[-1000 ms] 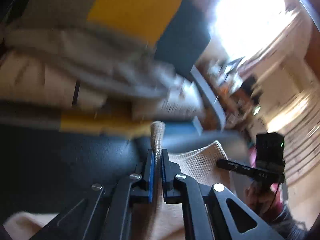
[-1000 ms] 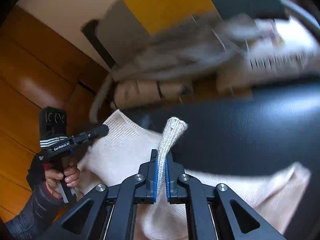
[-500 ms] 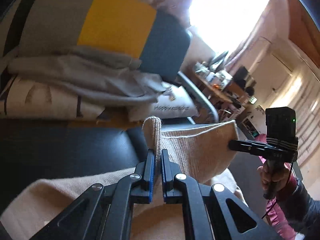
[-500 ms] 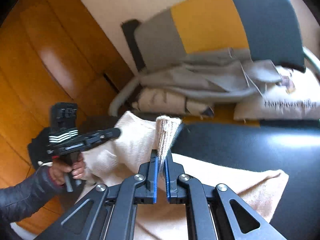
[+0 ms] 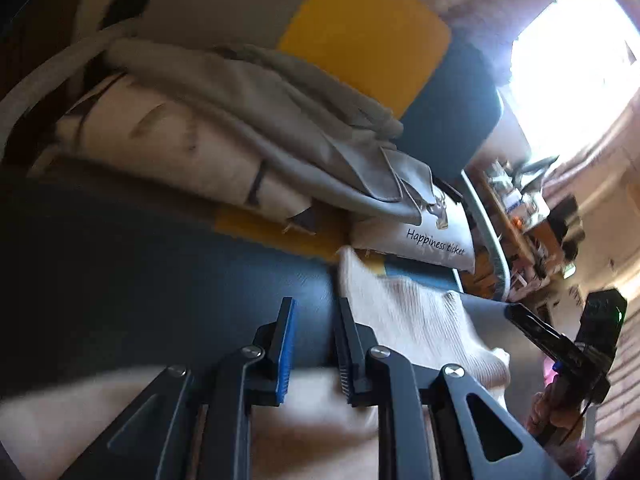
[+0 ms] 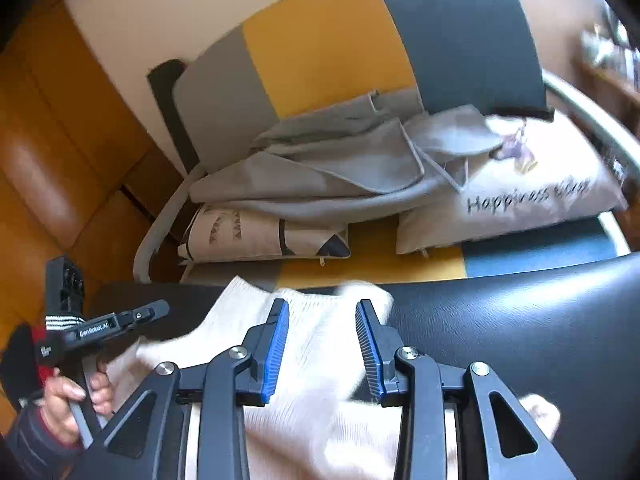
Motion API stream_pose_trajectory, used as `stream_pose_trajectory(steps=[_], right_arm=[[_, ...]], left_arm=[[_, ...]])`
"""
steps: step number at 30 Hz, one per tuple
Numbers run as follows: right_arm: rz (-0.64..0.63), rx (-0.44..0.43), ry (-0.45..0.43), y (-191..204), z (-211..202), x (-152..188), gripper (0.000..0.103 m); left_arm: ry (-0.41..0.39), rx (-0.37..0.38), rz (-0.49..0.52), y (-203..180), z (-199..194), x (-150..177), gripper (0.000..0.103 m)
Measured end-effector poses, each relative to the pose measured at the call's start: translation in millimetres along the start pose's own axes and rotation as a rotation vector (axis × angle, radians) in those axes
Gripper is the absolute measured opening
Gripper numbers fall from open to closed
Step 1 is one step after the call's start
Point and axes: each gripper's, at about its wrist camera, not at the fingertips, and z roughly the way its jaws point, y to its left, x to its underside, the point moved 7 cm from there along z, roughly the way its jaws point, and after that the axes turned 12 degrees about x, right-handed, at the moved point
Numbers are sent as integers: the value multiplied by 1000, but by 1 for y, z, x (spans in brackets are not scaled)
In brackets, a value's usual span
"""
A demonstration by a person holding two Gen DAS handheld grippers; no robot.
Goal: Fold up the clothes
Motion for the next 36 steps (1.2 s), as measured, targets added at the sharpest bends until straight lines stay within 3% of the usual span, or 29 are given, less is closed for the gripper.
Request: stream_pose_trajectory(steps=[3,5,11,13,17,19,23,26,30,32,34,36], right_arm=[[-34,5,-73,9,-37,17,53],[-48,-43,-55,21,-57,40,55],[-125,-115,99,56,-95,155,68],[-146,-111,144,64,-104,196,68],[-212,-55,155,74,-121,254,70],[-257,-18,128,79,-123,268,82],[-357,53,81,91,-120,285,97],[-395,79,91,94,-116,287,103],[-388,84,92,91,-115,287,103],[-393,93,90,91,-115,287,103],[-405,106,89,91,-113,288,103],[-418,121,88,93,-112,287,103]], left_arm=[[-38,29,-47,9,-52,36,19],[-62,59,-78,10,-87,61,20],[-130,-25,-89,28,-208,150,21],[-175,-55,-156,48,-253,177,23],[-377,-150,-370,109,-364,231,25],[-485,-171,-415,125,-400,245,28],[-701,-212,-505,157,-475,273,33],[-734,-263,-436,158,-492,277,38],[-712,-226,-424,162,-480,270,38],[-721,-260,-392,161,-478,266,38],[-734,-309,-343,157,-479,263,35],[-739,-353,-299,151,-479,259,22]])
